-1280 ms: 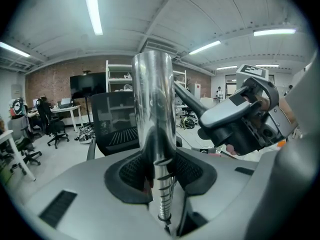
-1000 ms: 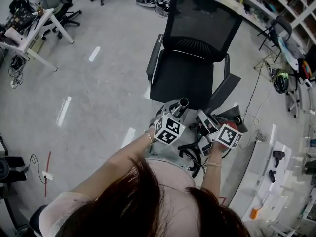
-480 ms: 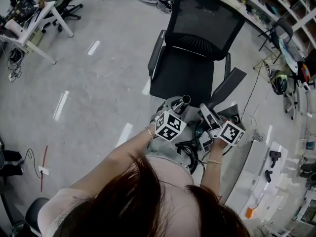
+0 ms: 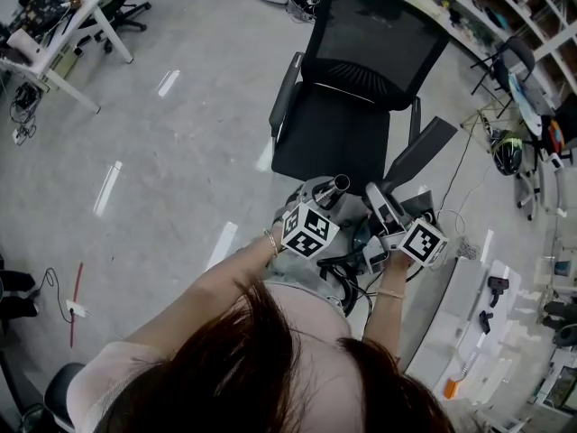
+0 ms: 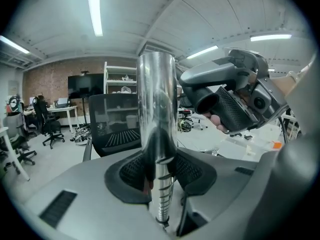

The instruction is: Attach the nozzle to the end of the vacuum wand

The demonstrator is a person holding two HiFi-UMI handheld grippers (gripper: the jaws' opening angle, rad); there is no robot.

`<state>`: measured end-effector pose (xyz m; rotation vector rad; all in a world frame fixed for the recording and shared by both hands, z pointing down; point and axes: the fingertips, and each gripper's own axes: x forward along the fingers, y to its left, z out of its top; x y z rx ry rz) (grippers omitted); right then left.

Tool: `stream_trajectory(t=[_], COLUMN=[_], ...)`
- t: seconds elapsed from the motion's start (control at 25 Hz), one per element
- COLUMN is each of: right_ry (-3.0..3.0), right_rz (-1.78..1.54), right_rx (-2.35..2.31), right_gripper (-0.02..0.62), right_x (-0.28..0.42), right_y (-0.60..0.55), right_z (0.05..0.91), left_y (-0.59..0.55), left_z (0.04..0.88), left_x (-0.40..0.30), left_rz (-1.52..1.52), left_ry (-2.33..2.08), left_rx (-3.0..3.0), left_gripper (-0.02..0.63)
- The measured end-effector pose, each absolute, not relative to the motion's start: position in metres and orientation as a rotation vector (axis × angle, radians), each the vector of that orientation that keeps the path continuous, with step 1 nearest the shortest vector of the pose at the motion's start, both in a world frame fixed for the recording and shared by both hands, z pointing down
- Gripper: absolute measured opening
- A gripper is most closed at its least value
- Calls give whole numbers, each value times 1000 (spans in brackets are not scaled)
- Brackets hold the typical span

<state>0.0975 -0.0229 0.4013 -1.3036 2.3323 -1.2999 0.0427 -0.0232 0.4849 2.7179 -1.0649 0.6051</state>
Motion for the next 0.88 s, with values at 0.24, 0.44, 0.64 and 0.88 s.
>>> stream_trajectory(t=[0.24, 0.44, 0.64, 0.88], right_ry=[2374, 2396, 2409, 2436], right_rz=[-1208, -1177, -1151, -1096], right_rx=[-1275, -1256, -1231, -1186], right_gripper=[183, 183, 183, 183], right_x=[92, 88, 80, 70], right_y=[-28, -34, -39, -42], right_z=[387, 379, 370, 359], left_y=[-22, -22, -22, -20], left_z=[486, 486, 486, 487], left_x=[45, 47, 47, 51], left_rz=[599, 602, 604, 618], left_ry=[-1047, -1034, -1025, -1004], left_rx=[2728, 2734, 2739, 2762], left_gripper=[144, 144, 144, 144])
